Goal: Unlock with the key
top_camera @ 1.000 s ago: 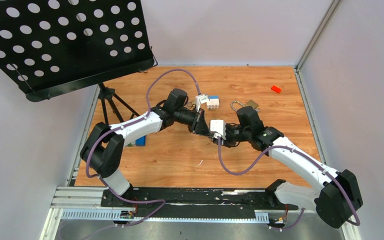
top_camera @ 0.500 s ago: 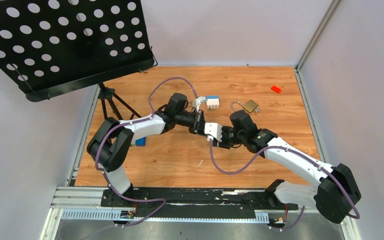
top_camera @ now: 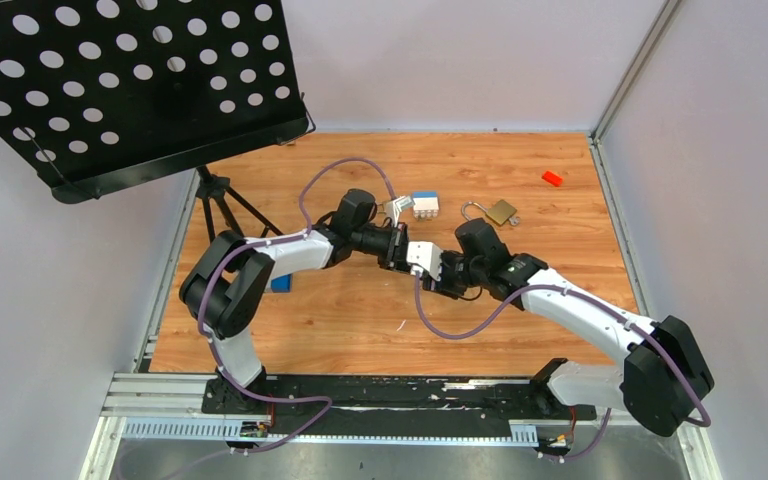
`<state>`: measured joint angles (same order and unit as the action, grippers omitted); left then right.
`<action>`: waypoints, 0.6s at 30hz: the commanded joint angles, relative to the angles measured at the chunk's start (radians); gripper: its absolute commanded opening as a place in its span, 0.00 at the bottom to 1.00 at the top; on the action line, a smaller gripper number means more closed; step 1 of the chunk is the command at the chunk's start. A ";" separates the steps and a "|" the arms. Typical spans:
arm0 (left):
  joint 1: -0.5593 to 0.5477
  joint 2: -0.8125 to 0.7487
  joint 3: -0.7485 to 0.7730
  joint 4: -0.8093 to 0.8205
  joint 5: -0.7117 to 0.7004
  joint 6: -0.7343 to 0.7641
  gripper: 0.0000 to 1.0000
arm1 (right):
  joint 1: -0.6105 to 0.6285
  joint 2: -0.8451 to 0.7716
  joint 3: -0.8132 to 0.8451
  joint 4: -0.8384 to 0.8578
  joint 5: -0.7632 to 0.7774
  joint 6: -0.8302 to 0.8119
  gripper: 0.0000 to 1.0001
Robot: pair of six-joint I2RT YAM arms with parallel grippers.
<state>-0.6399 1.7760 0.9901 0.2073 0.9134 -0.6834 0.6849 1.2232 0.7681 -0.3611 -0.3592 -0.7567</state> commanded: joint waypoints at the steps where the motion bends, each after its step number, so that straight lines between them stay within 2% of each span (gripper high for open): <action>1: -0.016 -0.046 0.031 -0.095 0.007 0.198 0.00 | -0.024 -0.027 0.077 0.067 -0.108 0.009 0.00; 9: -0.025 -0.130 0.023 -0.159 -0.006 0.441 0.00 | -0.087 -0.003 0.117 -0.011 -0.308 0.023 0.00; 18: -0.043 -0.194 -0.004 -0.199 -0.039 0.593 0.00 | -0.120 0.044 0.158 -0.082 -0.444 0.035 0.00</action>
<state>-0.6685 1.6325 0.9977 0.0448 0.9058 -0.2333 0.5758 1.2587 0.8585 -0.4679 -0.6621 -0.7380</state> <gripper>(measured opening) 0.006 0.391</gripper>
